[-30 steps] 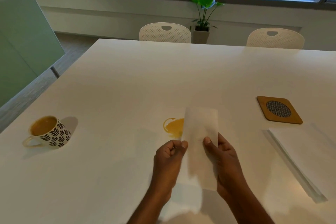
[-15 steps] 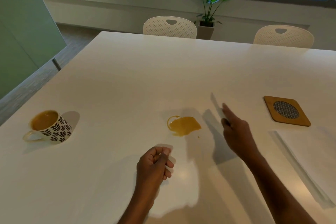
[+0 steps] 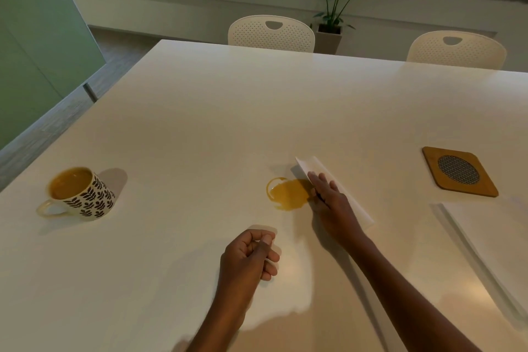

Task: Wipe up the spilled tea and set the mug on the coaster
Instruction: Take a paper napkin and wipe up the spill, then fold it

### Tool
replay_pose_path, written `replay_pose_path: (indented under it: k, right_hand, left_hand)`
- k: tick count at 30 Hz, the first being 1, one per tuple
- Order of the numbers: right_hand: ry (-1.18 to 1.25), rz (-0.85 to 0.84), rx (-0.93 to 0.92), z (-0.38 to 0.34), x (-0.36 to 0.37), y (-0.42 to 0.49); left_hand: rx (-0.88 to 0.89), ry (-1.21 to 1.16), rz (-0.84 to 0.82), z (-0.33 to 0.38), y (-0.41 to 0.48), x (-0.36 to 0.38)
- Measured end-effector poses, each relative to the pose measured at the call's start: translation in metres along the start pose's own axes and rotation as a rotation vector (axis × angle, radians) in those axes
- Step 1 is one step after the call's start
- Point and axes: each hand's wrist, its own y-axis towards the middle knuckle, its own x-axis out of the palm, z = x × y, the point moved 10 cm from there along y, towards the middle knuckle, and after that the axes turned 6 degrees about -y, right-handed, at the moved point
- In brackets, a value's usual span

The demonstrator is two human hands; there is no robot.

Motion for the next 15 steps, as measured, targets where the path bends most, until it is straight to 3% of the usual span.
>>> replay_pose_path:
  k: [15]
  right_hand:
    - [0.013,-0.056,0.029,-0.023,0.028,0.017]
  left_hand:
    - [-0.052,0.010,0.018,-0.010,0.003,-0.006]
